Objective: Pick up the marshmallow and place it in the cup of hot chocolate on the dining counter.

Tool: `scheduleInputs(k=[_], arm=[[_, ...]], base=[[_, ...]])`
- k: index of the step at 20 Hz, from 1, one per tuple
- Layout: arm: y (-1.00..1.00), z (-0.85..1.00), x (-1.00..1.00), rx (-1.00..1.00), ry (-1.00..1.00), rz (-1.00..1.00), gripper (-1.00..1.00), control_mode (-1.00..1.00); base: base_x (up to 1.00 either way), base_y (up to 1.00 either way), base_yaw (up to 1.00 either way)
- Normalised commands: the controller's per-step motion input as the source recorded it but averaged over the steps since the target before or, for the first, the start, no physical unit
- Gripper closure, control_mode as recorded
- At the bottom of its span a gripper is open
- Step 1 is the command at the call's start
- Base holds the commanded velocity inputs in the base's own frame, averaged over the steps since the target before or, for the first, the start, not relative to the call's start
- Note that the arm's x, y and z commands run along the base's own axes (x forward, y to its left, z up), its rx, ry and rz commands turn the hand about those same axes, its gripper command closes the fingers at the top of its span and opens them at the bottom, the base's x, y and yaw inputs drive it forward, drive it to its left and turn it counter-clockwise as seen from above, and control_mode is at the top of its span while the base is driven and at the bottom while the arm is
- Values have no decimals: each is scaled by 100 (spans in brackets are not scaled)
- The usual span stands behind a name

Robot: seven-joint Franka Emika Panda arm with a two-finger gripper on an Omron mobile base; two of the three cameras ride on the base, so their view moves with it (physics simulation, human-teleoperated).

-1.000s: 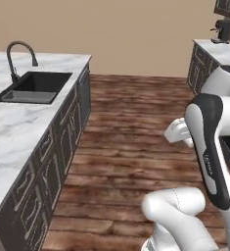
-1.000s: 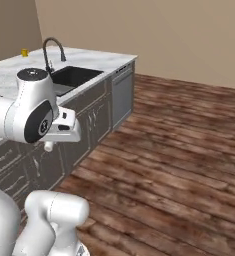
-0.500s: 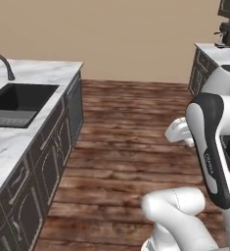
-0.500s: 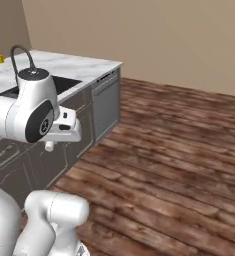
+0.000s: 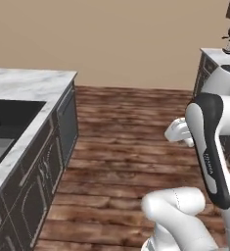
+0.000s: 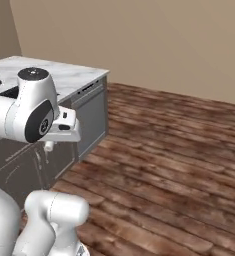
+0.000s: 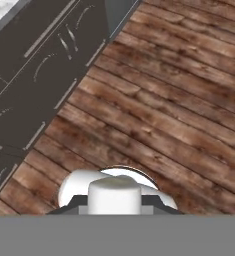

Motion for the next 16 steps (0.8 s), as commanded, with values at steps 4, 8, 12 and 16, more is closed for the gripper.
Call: scheduleInputs(k=[4,8,12,16], arm=[[0,0,0,0,0,0,100,100],[0,0,0,0,0,0,100,100],[0,0,0,0,0,0,100,100],[0,0,0,0,0,0,100,100]], base=[[100,-26,7],[100,-46,6],[100,-70,1],[100,-25,-5]])
